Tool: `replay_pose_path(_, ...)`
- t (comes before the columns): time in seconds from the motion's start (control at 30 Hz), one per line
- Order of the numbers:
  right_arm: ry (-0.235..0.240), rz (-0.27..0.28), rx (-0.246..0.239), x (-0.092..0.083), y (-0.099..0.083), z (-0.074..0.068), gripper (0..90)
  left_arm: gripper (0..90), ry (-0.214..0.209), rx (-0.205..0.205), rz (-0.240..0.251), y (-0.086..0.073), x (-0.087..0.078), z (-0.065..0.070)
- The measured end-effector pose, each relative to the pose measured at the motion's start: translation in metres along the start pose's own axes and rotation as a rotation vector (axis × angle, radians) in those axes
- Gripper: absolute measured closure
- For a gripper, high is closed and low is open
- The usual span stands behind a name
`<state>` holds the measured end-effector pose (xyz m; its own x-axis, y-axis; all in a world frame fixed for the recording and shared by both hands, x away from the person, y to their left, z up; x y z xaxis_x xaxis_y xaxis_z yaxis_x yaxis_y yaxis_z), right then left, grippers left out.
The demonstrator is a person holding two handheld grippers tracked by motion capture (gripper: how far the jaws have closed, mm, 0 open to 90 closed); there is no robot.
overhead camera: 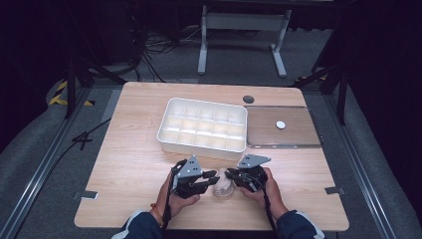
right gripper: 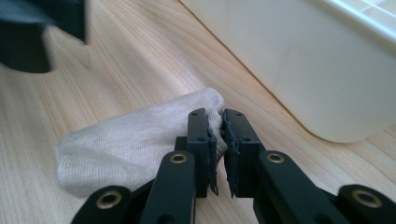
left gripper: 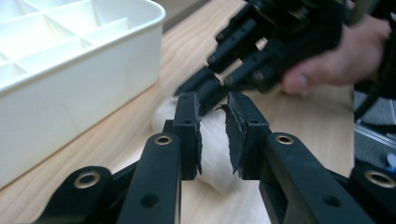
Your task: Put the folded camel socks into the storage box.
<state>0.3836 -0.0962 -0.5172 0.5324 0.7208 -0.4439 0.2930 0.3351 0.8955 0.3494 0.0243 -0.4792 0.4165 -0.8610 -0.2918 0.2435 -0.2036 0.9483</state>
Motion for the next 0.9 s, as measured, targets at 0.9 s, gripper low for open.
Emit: replay_pose_path(0.9,-0.048,0.004,-0.075,-0.006,0.011,0.0,81.0,80.9,-0.094,0.09,-0.11,-0.041,0.026,0.018)
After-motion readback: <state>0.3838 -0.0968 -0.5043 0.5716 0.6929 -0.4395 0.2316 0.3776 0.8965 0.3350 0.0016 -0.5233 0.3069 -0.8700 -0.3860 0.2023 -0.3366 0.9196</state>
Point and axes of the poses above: each handheld gripper's, and its own axes: x roughly forward along the jaws, y roughly out of its top, z roughly to its right, the point moved 8 cm from there along x, roughly forward along the jaws, and after that the axes turned 14 degrees about z, right-handed, at the moved point
